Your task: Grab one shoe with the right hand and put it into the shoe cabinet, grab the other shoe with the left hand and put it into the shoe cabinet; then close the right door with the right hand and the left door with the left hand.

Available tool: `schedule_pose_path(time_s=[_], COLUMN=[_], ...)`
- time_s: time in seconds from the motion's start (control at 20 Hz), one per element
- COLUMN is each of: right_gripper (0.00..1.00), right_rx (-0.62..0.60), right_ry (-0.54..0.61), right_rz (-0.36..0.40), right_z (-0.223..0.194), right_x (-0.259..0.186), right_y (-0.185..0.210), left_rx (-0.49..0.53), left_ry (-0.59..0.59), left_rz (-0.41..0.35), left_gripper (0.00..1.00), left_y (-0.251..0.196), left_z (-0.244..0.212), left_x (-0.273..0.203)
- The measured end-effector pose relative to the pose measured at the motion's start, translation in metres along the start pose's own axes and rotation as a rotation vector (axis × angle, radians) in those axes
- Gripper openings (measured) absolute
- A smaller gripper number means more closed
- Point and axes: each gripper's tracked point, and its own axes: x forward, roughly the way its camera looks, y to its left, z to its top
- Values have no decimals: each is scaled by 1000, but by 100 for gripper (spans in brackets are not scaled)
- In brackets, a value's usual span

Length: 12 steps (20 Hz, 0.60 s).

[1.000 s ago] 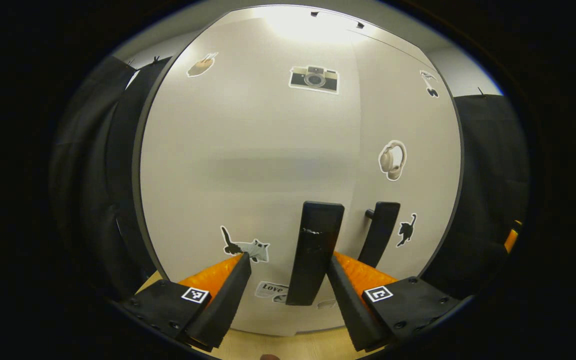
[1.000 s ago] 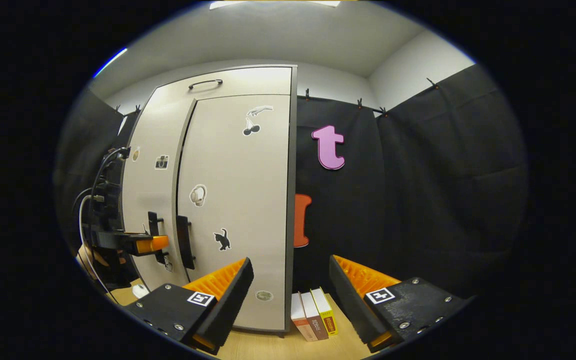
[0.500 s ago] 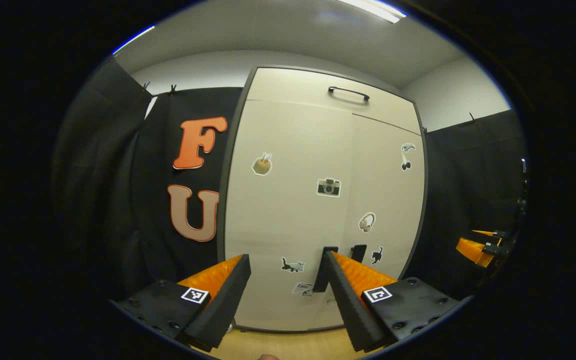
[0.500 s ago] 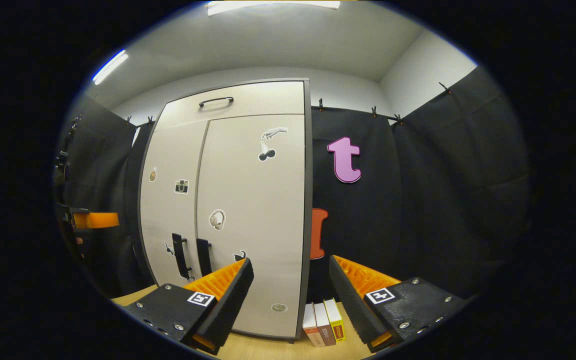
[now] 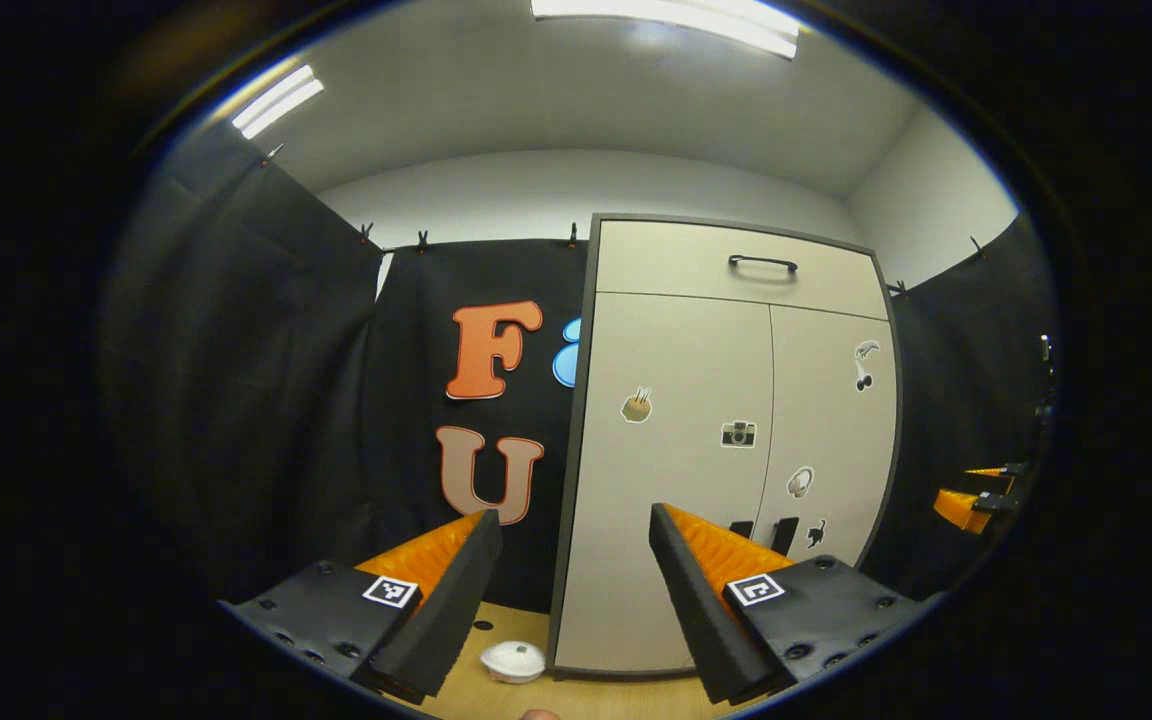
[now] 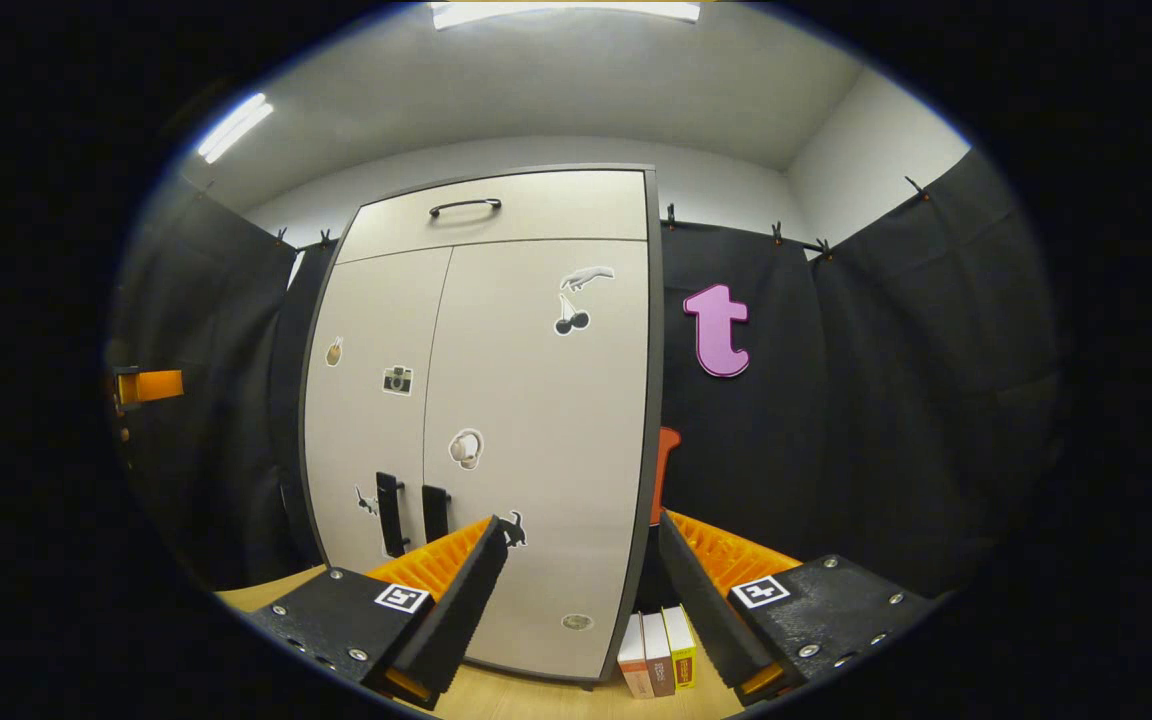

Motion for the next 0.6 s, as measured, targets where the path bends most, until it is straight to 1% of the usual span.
schedule_pose_path(time_s=[0.05,0.15,0.3,0.45,0.5,0.6], right_gripper=[94,94,94,94,94,94], right_rx=[-3,-13,-18,-17,-16,-15], right_ry=[3,12,12,9,3,-4], right_rz=[2,-1,-14,-21,-33,-53], right_z=[-1,-3,-3,0,3,6], right_x=[0,-1,-5,-10,-12,-16], right_y=[2,5,10,19,22,28], left_rx=[-2,3,3,-19,-23,-22], left_ry=[3,5,0,3,6,15], left_rz=[-5,-8,-4,-25,-36,-60], left_gripper=[96,96,96,96,94,94], left_y=[1,4,9,13,15,19], left_z=[0,-7,-3,-4,-5,-7], left_x=[-1,0,2,3,4,4])
